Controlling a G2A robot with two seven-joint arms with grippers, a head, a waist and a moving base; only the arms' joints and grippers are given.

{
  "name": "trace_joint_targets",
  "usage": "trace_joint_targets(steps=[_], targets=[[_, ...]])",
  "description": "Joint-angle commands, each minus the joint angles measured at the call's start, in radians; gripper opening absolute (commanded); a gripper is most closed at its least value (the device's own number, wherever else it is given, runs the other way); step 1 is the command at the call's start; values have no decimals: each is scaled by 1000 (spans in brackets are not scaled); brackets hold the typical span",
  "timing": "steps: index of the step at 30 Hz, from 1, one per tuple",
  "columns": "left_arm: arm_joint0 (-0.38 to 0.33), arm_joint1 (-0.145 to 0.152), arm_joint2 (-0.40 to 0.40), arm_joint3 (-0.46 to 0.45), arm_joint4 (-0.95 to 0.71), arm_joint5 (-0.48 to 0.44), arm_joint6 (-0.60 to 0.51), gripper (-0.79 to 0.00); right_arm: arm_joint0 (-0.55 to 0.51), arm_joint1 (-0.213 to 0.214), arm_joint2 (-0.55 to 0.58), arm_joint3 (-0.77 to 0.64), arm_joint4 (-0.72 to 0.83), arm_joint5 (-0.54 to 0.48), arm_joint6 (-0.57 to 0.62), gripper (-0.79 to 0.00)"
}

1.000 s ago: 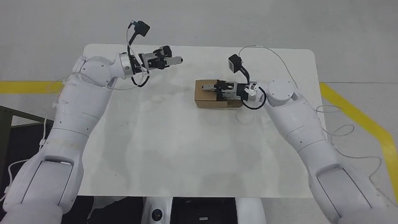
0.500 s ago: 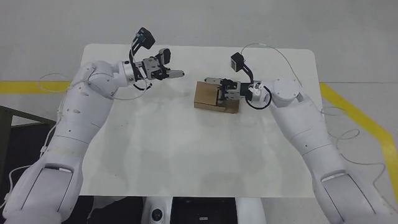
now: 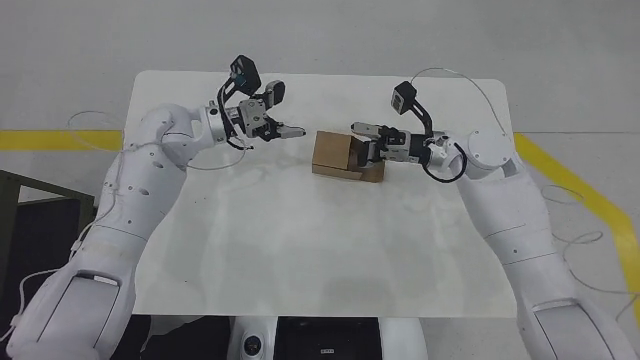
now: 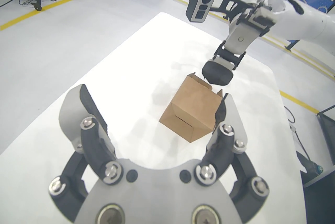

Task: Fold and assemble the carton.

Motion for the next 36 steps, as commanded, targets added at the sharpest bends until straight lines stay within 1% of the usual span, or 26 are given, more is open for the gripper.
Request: trace_joint_targets(steps=[1,3,6,9,10,25,26,28,31,33,36], targets=[[6,8,10,-19,58,0,44,0,-13,7,18,-27,-1,8,1,0],[12,19,20,-49,138,0,113,0,-30,13,36,-59,5,15,-1,0],[28,39,34,-89,293,0,264,0,-52,19,51,-97,8,16,-7,0],[39,56,53,-91,444,0,425,0,-66,23,55,-122,5,10,-17,0],[39,57,55,-89,458,0,442,0,-68,23,55,-124,5,8,-19,0],[40,57,52,-89,457,9,441,0,-68,23,55,-124,5,8,-19,0],[47,58,48,-95,455,32,431,0,-73,25,50,-131,-26,17,-33,0],[51,60,46,-110,469,33,395,0,-76,30,40,-154,-72,53,-20,0],[40,64,50,-120,505,0,358,0,-86,37,25,-182,-120,117,14,0],[36,64,74,-137,547,0,352,0,-98,42,21,-197,-144,156,22,0],[30,64,111,-147,604,0,378,0,-119,49,22,-222,-160,191,21,0]])
